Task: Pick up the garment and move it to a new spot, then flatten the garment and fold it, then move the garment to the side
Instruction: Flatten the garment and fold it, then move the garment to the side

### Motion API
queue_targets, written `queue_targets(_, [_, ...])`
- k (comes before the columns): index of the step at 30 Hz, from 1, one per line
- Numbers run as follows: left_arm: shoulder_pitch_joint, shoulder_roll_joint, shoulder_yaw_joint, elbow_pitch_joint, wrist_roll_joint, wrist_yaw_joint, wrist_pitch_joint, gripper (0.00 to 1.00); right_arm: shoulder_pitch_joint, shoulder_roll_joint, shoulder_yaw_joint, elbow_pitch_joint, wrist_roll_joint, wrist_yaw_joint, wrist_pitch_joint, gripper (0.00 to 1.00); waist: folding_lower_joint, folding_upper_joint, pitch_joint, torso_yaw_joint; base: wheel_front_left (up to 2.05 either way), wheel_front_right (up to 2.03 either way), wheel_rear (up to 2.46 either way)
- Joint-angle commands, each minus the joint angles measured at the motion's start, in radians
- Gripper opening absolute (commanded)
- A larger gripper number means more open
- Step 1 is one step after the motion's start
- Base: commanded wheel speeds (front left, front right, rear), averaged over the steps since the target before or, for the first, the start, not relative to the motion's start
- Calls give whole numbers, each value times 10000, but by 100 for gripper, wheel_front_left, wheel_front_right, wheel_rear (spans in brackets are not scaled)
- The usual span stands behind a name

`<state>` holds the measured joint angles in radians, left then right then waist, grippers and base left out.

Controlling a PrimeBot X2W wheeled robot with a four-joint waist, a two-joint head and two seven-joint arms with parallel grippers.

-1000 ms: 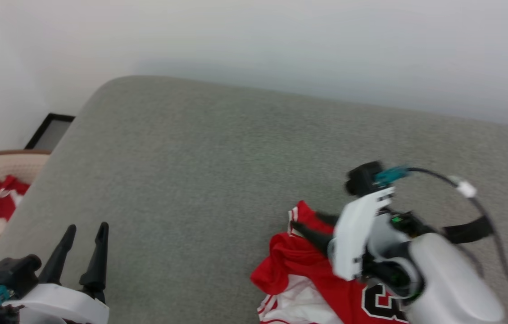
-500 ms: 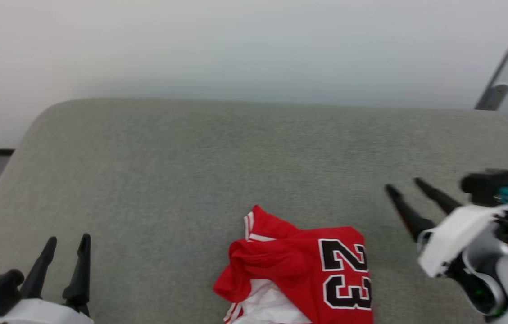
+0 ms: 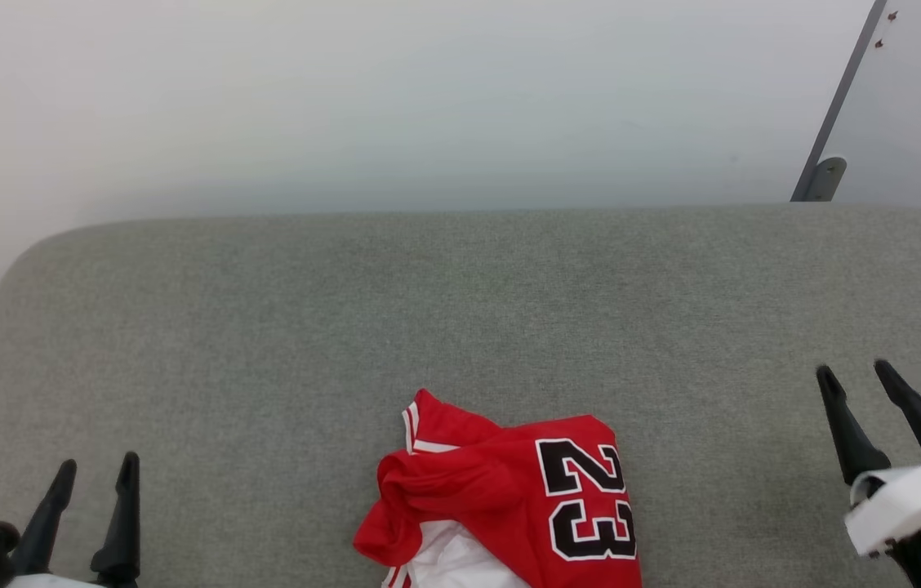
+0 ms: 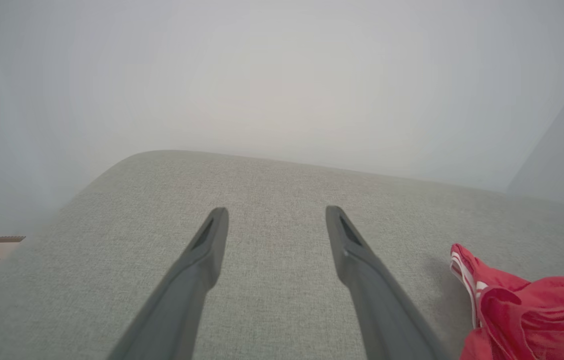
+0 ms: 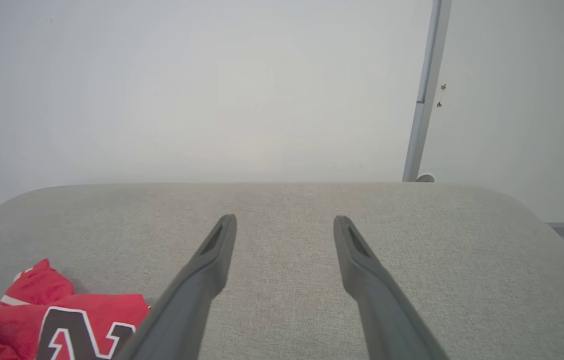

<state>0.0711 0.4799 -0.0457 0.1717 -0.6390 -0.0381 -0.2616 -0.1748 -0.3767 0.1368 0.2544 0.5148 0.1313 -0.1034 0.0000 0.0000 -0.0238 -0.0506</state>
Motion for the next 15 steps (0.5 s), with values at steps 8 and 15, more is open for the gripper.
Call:
queue_targets(8, [351,-205,521,113,305,-312,-34,100,817,292,-476,308,-85,-15,-561,100,0,0,-123,-12,0,0,0])
queue_targets(15, [437,-318,699,216,491,-484,-35,100,1068,382,-633,339,-210,-15,-653,100,0,0,-152,47,0,0,0])
